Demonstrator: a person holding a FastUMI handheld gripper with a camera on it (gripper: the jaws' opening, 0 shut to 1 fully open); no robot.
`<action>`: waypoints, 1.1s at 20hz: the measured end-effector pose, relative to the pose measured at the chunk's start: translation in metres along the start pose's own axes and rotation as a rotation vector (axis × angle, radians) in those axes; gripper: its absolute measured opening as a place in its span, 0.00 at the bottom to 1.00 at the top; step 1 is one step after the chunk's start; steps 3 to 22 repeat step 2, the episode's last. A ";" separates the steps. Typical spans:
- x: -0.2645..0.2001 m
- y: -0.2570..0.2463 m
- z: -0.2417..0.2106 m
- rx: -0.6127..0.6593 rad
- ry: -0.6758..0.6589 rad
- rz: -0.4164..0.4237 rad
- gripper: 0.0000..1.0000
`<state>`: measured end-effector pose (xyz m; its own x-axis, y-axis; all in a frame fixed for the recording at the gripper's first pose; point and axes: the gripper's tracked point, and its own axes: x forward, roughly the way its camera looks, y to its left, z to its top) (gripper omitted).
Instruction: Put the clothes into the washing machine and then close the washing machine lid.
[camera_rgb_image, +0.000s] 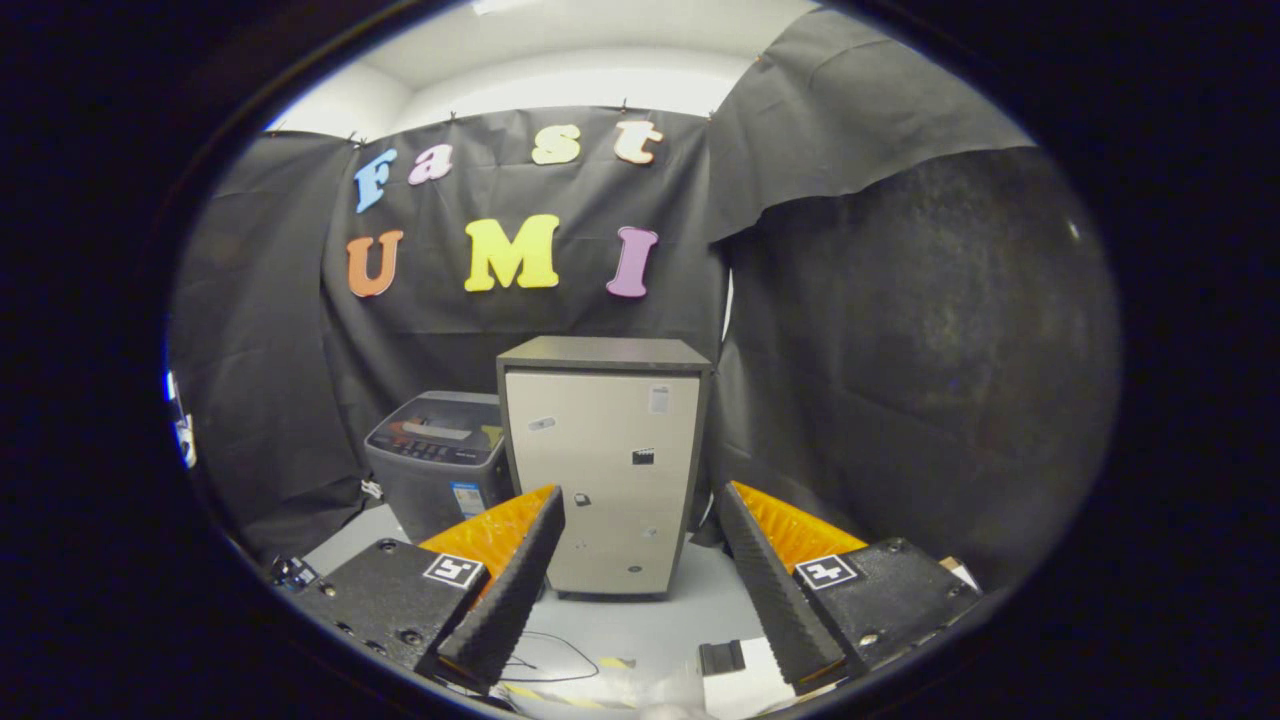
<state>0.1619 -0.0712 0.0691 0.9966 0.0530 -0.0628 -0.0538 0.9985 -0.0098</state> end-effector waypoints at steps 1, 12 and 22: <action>-0.001 -0.001 -0.003 0.002 -0.001 -0.002 0.98; -0.001 -0.002 -0.002 0.007 -0.003 -0.004 0.98; -0.001 -0.002 -0.002 0.007 -0.003 -0.004 0.98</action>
